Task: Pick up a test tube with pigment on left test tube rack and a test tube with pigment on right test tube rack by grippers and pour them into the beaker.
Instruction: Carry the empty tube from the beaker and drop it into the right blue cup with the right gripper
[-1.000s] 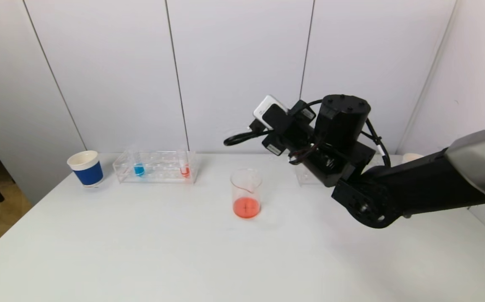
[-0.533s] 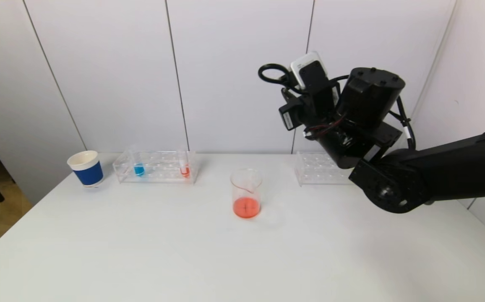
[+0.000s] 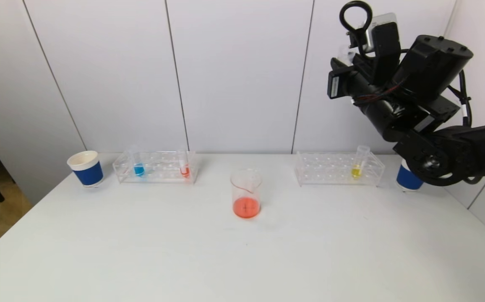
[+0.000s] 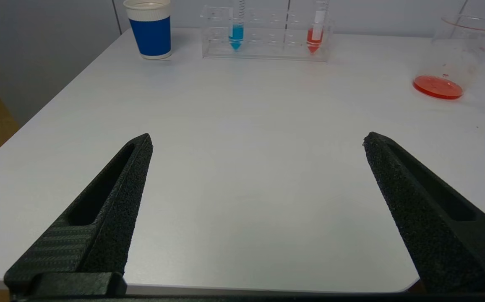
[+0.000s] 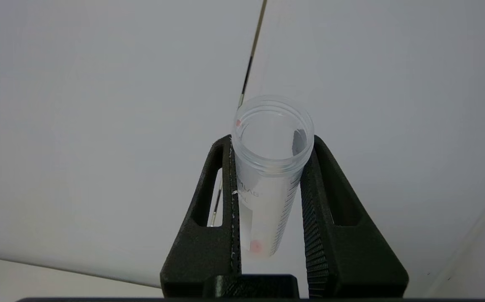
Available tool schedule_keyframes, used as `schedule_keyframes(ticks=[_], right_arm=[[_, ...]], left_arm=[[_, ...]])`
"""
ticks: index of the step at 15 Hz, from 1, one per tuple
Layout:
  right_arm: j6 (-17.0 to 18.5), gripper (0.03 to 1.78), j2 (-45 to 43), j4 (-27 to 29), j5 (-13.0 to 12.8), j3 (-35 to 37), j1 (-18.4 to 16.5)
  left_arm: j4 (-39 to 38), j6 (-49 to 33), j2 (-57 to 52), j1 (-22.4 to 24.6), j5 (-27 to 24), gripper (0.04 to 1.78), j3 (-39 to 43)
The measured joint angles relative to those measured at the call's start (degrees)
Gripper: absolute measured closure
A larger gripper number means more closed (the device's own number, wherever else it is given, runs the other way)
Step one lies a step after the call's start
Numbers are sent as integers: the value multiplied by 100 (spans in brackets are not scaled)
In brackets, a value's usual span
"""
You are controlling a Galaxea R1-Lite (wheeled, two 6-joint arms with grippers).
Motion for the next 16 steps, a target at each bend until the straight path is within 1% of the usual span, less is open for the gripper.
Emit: schedule_keyframes(ticks=[3,6,7,8,11,14,16], right_arm=[[383,133,-244,485,2,88,-210],[872,133,-699,1421,6,151,-463],[984,133,-841,1692,4,157,-610],[1037,133,-955,1847,2,160,-777],[1193,133,-1140,1897,2,190,-1381],[1532,133,-1145,1897,61,234,-2116],[1712,133,-1056,1877,91,245,-2508]], left_arm=[[0,-2,0,1,0,6,0],[0,0,0,1,0,6,0],[1,-2,0,0,0,6,0],[1,-2,0,0,0,6,0],[1,-2,0,0,0,6,0],[0,-2,0,0,0,6,0],[0,0,0,0,-1,6,0]])
